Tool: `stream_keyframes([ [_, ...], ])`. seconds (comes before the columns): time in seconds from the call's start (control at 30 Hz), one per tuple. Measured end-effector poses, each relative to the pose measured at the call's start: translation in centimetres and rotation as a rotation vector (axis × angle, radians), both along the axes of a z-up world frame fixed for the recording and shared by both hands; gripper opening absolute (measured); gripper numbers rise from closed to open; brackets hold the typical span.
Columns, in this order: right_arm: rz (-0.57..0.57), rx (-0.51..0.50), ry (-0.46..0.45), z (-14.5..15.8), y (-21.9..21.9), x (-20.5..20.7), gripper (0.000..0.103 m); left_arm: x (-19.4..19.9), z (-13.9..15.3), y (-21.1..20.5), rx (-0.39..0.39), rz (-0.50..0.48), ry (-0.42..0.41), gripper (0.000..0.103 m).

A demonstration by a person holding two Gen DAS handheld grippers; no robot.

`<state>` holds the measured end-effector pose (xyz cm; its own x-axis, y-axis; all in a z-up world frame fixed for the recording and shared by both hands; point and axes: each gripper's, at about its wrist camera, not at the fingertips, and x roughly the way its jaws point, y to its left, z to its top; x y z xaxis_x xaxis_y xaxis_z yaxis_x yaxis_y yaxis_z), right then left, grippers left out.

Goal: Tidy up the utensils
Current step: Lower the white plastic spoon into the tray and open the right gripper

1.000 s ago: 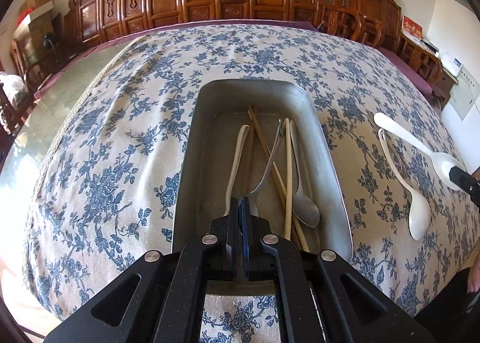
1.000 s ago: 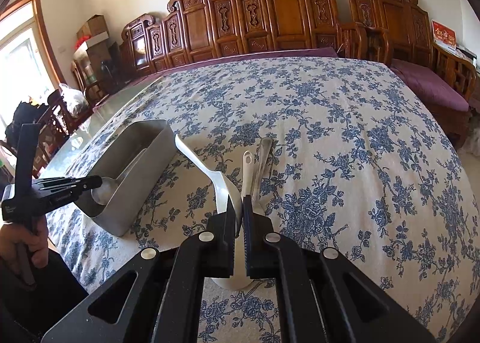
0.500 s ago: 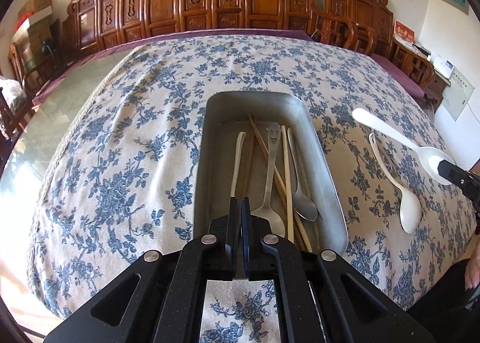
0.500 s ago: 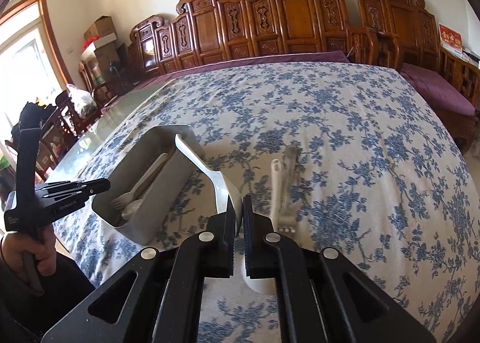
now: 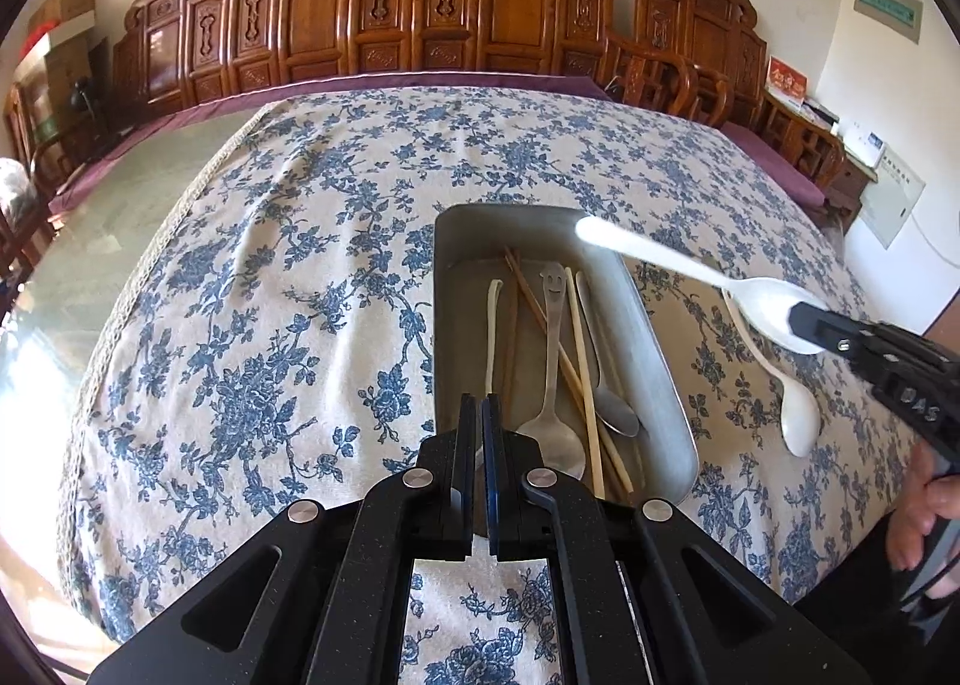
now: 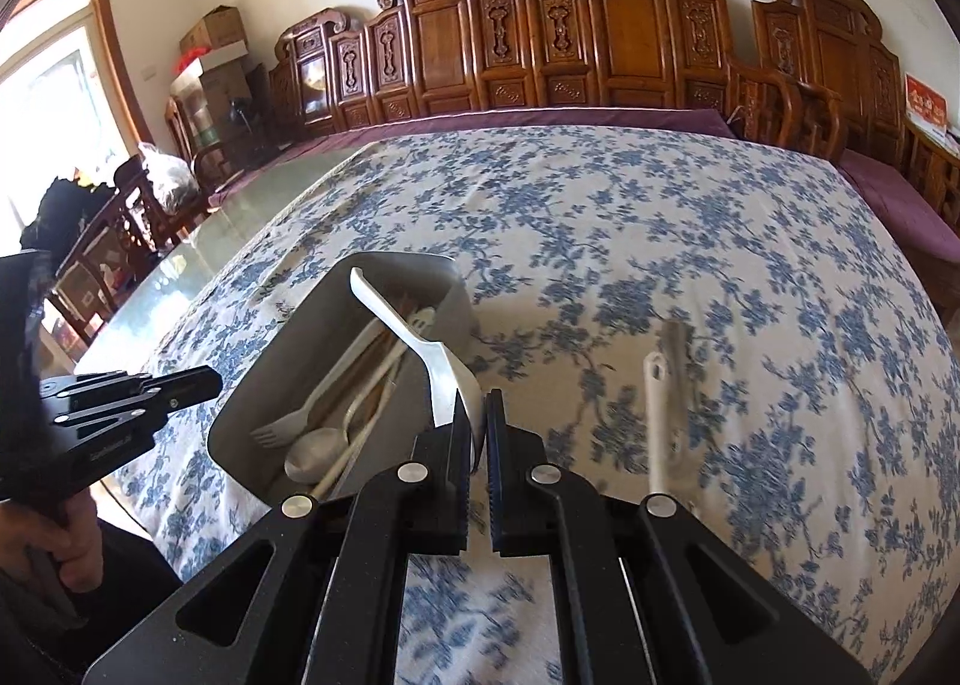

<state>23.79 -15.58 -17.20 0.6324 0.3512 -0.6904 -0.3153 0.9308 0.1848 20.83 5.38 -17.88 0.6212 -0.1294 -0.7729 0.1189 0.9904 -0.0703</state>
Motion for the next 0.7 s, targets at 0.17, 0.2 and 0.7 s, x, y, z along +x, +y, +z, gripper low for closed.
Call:
stream_keyframes([
  [0.17, 0.008, -0.039, -0.001, -0.1, 2.4, 1.1, 0.006, 0.0, 0.6, 0.6, -0.005, 0.009, -0.015, 0.001],
  [0.2, 0.008, -0.047, 0.0, -0.1, 2.9, 1.4, 0.006, 0.0, 0.7, 0.7, -0.009, 0.011, -0.018, 0.001],
  [0.7, -0.012, -0.182, 0.01, -1.1, 7.9, 4.9, 0.006, 0.2, 0.9, 1.5, -0.015, 0.032, -0.022, 0.002],
])
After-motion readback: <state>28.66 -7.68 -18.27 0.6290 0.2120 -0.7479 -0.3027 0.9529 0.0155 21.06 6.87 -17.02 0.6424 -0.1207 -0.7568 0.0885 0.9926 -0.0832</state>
